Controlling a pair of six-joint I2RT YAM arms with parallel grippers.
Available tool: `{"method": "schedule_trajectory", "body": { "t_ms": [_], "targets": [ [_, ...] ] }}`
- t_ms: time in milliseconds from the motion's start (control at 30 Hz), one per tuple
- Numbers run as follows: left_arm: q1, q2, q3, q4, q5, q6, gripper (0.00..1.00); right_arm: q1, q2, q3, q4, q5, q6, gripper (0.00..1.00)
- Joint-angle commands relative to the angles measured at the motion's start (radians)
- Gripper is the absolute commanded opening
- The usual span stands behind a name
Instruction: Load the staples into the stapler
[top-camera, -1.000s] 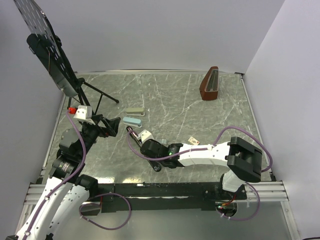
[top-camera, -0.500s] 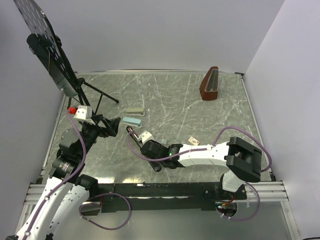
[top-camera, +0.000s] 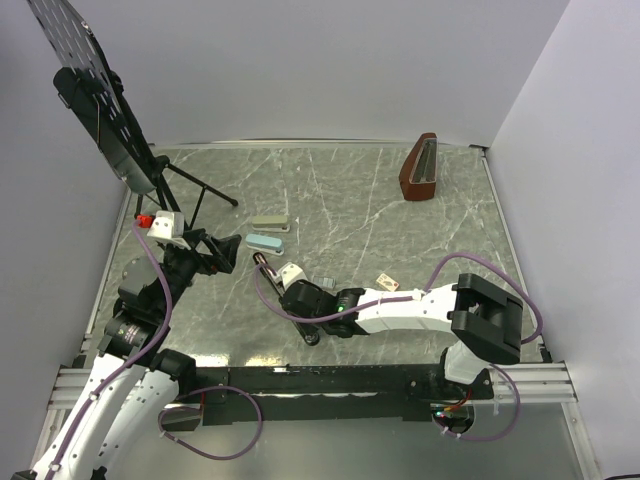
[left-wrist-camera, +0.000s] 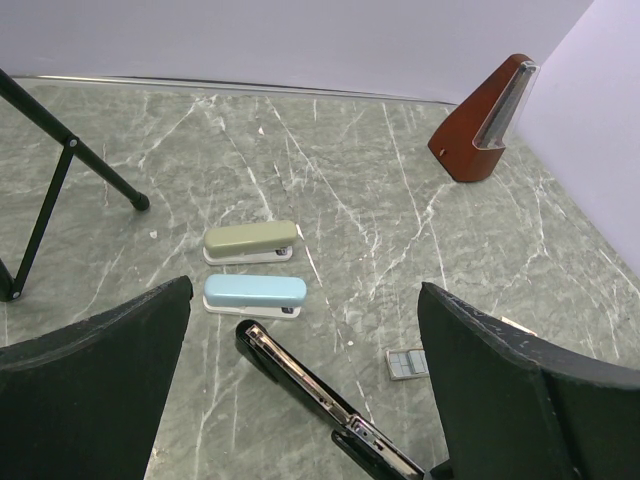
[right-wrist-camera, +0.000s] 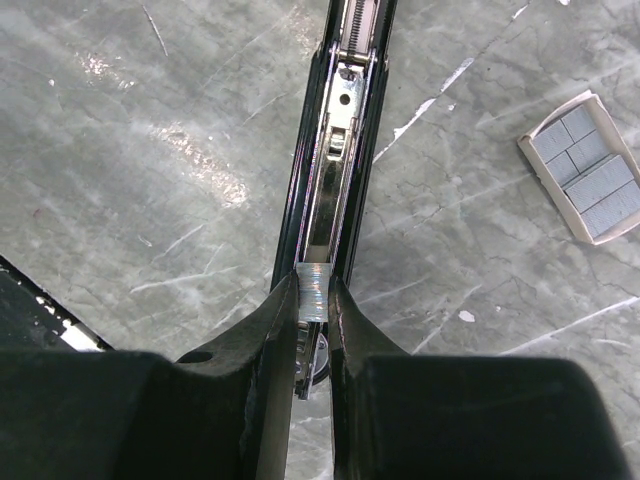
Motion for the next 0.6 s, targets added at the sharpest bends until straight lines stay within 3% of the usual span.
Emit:
{"method": "schedule_trajectory", "body": {
  "t_ms": [0, 567],
  "targets": [
    [0.006, 0.000, 0.003, 0.040, 0.014, -0.006, 0.99, 0.010, -0.003, -0.013, 0.022, -0.025, 0.012, 0.17],
    [0.006, -0.002, 0.003, 0.039, 0.014, -0.006, 0.99, 0.010, -0.053, 0.000, -0.004, 0.058, 0.059, 0.17]
  ]
}}
